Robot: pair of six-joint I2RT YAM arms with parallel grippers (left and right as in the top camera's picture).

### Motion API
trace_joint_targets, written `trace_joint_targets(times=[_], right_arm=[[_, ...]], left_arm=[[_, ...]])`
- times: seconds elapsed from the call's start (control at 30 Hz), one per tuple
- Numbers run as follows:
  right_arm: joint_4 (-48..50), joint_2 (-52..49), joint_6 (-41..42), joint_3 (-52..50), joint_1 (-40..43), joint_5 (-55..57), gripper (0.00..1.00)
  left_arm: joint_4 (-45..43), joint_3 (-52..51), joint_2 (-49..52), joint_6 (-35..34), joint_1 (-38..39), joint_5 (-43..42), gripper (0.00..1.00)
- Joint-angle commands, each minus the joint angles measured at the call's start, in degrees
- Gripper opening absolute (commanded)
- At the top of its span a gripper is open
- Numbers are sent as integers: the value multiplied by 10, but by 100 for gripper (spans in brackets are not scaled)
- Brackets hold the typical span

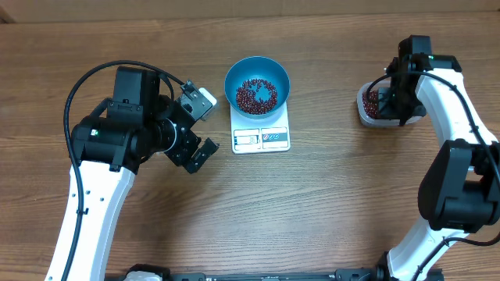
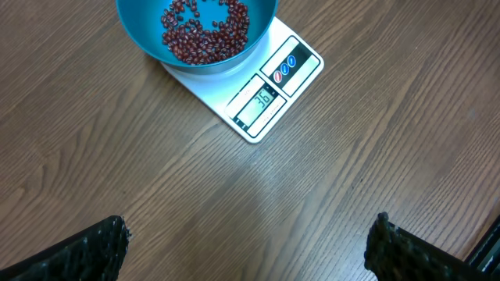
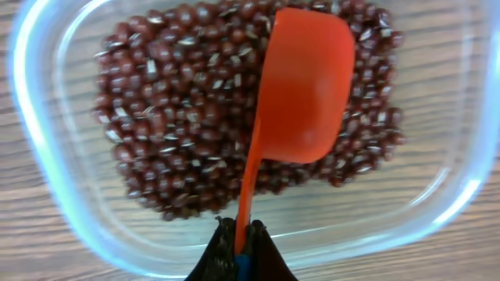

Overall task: Scoop item into bowl and weigh 150g on scale
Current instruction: 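Dip the scoop into the red beans again with the right gripper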

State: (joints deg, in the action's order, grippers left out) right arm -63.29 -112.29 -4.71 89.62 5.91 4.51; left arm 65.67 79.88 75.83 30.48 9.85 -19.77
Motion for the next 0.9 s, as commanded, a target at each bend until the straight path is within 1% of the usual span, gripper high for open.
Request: trace_joint_targets(times=[0.0, 0.43, 0.77, 0.87], right_arm=[[-5, -9, 0, 5, 0, -66, 4], [-17, 14, 0, 5, 11, -141, 4], [-20, 14, -3, 5, 100, -272, 4], [-22, 14, -32, 4, 129, -347, 4]], left_arm=[[1, 9, 3, 13, -3, -10, 99], [1, 9, 3, 13, -5, -10, 100], [1, 9, 3, 13, -5, -10, 100], [1, 9, 3, 13, -5, -10, 100]])
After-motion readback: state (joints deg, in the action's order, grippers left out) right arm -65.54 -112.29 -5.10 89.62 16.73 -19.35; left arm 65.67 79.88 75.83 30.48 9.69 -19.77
